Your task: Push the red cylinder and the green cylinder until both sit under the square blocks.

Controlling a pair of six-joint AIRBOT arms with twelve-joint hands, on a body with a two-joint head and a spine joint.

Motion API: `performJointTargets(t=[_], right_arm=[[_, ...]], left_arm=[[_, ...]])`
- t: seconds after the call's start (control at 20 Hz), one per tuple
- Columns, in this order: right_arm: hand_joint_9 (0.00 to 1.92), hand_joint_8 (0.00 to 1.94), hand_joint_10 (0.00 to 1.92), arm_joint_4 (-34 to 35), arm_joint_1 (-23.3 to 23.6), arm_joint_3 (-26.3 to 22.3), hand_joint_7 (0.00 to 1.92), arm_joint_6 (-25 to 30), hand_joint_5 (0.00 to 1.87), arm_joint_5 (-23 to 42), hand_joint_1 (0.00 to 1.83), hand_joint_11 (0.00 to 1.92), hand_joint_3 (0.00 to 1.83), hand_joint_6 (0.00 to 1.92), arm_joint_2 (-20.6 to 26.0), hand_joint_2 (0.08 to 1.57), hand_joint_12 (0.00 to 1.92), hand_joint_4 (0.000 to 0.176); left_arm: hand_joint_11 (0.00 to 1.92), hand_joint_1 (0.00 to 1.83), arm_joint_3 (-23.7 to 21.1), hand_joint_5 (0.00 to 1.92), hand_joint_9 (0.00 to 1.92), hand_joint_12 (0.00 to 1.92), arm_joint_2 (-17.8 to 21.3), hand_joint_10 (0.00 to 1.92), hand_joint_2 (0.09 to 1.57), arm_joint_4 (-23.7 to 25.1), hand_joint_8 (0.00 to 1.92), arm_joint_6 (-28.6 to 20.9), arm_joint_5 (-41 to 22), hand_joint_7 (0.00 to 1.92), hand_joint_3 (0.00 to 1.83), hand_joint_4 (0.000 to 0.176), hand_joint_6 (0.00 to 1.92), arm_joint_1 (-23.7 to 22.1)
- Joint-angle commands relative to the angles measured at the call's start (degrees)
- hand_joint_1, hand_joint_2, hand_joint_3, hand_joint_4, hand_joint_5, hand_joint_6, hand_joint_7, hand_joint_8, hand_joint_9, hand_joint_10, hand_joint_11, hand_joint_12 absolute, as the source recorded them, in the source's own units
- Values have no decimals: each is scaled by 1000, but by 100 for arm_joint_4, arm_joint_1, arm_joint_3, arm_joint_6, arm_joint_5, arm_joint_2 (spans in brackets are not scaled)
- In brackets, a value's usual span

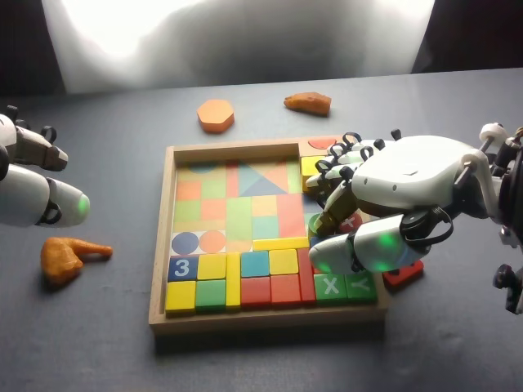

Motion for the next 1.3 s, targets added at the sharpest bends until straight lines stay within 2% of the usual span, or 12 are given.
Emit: performJointTargets(t=[0.0,0.3,0.45,0.75,0.85,0.9,1.0,1.05,1.1,1.15,1.2,1.25], right_arm=[[59,1,9,-33,82,-17,196,9,687,471,0,0,1,24,42,1217,0,0],[77,18,17,-33,419,-90,244,23,703,451,0,0,0,30,199,1211,0,0],[74,10,15,-39,696,-441,230,14,679,305,0,0,0,19,649,1215,0,0],[96,12,23,-40,824,-1054,243,-296,693,372,0,6,0,24,1628,1215,3,0],[131,20,36,-40,884,-1188,270,-375,565,369,0,48,0,0,1941,1209,27,0],[131,20,36,-40,908,-1267,270,-494,565,366,0,48,0,0,2052,1209,27,0],[262,15,72,-41,923,-1484,357,-780,527,450,0,1,1,8,2361,1211,790,0],[413,57,148,-42,924,-1525,489,-788,543,450,0,0,3,17,2449,1218,1218,0],[524,87,216,-42,920,-1540,587,-821,564,442,0,0,6,26,2504,1226,1472,0],[550,106,546,-42,905,-1553,699,-881,585,441,0,29,4,41,2548,1238,1628,0],[533,132,793,-42,907,-1559,772,-891,617,391,20,78,3,64,2594,1242,1678,0],[544,267,1003,-42,913,-1558,806,-898,631,346,45,145,1,128,2620,1243,1726,0]], left_arm=[[0,63,5,226,276,893,74,1,1286,286,1,19,-211,222,0,44,1,-36],[0,80,5,249,279,879,74,5,1286,286,2,19,-211,227,0,39,3,-36],[0,110,7,251,279,865,74,3,1277,287,3,19,-211,236,0,43,1,-37],[0,59,-3,232,276,859,74,1,1289,284,0,18,-211,213,4,46,2,-34],[0,66,-5,240,288,886,73,4,1279,284,3,17,-212,229,0,48,3,-38],[0,66,-5,240,288,886,73,4,1279,284,3,17,-212,229,0,48,3,-39],[0,54,-5,218,286,895,73,4,1283,284,3,17,-212,225,0,48,1,-38],[10,84,-5,258,324,955,74,7,1275,285,4,17,-212,267,0,47,4,-38],[19,112,-3,288,349,993,74,6,1276,285,3,17,-212,295,0,38,5,-38],[74,119,1,329,423,1045,73,15,1282,285,6,17,-212,357,1,34,6,-42],[122,147,5,380,501,1109,72,24,1277,286,8,17,-212,427,0,27,9,-56],[185,216,5,453,633,1229,72,55,1275,286,23,17,-212,566,0,4,16,-56]])
